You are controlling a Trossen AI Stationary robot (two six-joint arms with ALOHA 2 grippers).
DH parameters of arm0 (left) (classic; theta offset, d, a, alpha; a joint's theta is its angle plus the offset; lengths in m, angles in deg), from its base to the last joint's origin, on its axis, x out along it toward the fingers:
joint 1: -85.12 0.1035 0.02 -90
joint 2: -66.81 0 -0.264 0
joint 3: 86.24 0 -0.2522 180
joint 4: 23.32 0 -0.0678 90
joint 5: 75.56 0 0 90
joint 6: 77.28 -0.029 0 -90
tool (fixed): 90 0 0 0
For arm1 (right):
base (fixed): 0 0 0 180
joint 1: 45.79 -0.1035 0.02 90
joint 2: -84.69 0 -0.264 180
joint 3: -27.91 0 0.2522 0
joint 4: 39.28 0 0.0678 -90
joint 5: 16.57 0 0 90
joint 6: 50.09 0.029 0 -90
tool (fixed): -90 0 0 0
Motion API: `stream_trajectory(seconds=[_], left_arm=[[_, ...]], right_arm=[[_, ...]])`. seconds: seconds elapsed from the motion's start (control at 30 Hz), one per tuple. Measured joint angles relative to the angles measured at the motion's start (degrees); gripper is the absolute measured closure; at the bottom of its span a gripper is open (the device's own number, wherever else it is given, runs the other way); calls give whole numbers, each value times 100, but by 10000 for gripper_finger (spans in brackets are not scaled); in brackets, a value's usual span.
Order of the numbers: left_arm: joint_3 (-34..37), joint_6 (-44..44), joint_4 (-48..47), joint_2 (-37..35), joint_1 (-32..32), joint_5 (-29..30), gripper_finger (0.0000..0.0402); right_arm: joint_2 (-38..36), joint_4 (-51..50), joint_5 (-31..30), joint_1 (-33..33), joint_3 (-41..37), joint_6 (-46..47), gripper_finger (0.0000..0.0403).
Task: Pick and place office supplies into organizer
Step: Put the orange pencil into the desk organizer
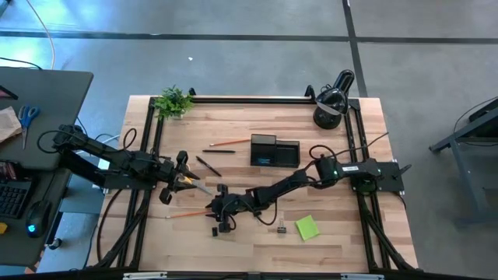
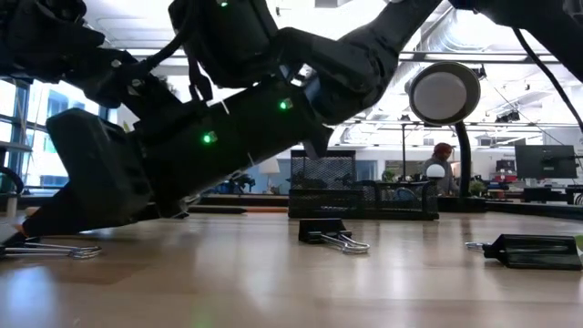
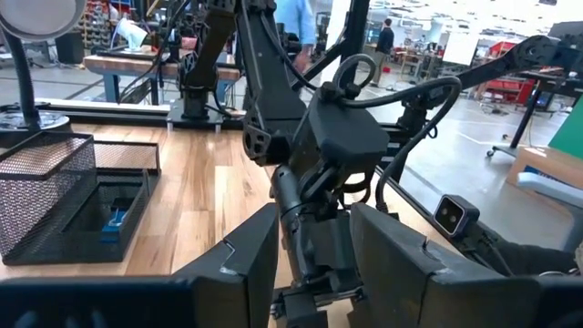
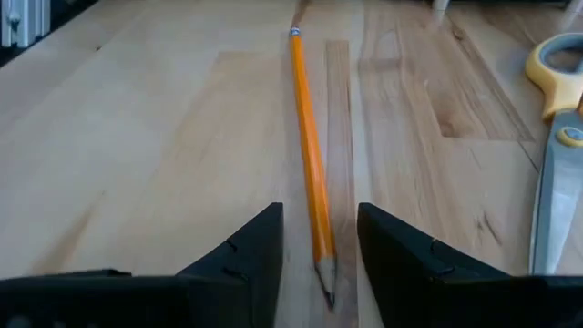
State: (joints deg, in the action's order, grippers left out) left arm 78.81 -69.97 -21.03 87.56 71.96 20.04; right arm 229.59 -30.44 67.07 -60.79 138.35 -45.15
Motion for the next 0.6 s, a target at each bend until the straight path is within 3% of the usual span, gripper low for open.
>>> stream_trajectory(seconds=[0.27,0.6], left_arm=[[0,0,-28,-2,-1,-2,273],[0,2,-81,-1,-1,-2,273]], right_arm=[[16,-6,-112,0,2,-112,277],[16,-111,-132,2,7,-154,361]])
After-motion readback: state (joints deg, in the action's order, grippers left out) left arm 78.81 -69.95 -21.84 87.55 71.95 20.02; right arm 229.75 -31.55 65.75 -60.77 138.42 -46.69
